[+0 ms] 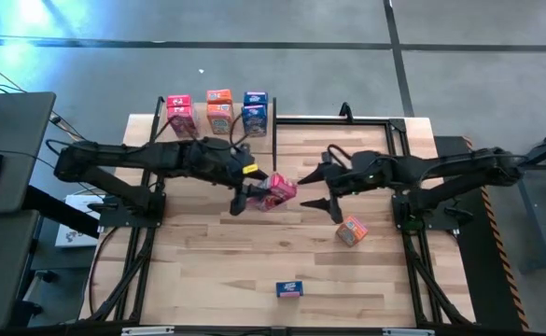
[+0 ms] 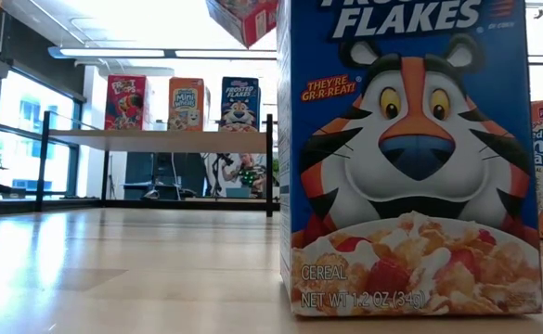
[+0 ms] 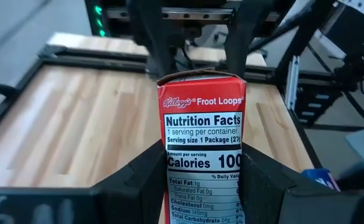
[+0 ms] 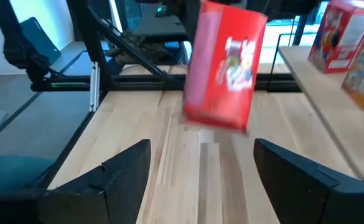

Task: Stack cereal on shelf
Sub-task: Put the red cereal box on the the shelf aligned with the other red cereal boxes

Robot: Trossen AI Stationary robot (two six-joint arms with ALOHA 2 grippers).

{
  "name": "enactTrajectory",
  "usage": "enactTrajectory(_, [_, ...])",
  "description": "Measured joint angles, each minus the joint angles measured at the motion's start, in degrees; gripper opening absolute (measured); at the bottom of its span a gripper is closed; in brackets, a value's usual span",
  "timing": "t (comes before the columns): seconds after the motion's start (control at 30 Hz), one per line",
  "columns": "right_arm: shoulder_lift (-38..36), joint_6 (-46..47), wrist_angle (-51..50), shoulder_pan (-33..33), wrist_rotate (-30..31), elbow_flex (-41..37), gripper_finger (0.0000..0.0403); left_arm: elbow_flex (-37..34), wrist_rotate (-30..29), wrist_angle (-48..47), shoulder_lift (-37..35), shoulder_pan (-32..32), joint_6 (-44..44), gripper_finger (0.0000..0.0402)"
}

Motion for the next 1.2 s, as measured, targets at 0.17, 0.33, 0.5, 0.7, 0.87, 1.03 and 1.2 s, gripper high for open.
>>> enactTrajectory(0.17, [-5.1, -2.3, -4.4, 0.0, 1.0, 0.0, 0.0278, 0.0, -1.3, -0.4, -3.1, 0.0, 1.1, 0.0156])
enactTrajectory(0.33, [-9.5, -2.8, -9.8, 0.0, 6.0, 0.0, 0.0278, 0.0, -6.4, -3.2, -5.7, -0.7, 1.5, 0.0156])
enactTrajectory(0.5, [-11.8, -2.8, -12.1, 0.0, 6.5, -0.4, 0.0278, 0.1, -11.6, -4.6, -7.0, -2.4, 1.6, 0.0156])
enactTrajectory(0.7, [-18.3, -1.8, 0.2, -0.9, 6.4, -13.2, 0.0278, 0.1, -14.6, -5.7, -7.5, -4.9, 1.6, 0.0156])
enactTrajectory(0.87, [-26.4, 2.0, 6.6, -0.9, 5.9, -24.0, 0.0278, 0.1, -16.8, -6.1, -7.5, -6.2, 1.6, 0.0156])
enactTrajectory(1.03, [-33.4, 3.6, 8.0, -0.1, 5.3, -30.6, 0.0278, 0.1, -17.4, -6.4, -7.4, -6.4, 1.6, 0.0156])
enactTrajectory(1.2, [-39.1, 4.0, 8.2, 0.7, 5.3, -35.7, 0.0278, 0.1, -17.4, -6.8, -7.4, -6.4, 1.6, 0.0156])
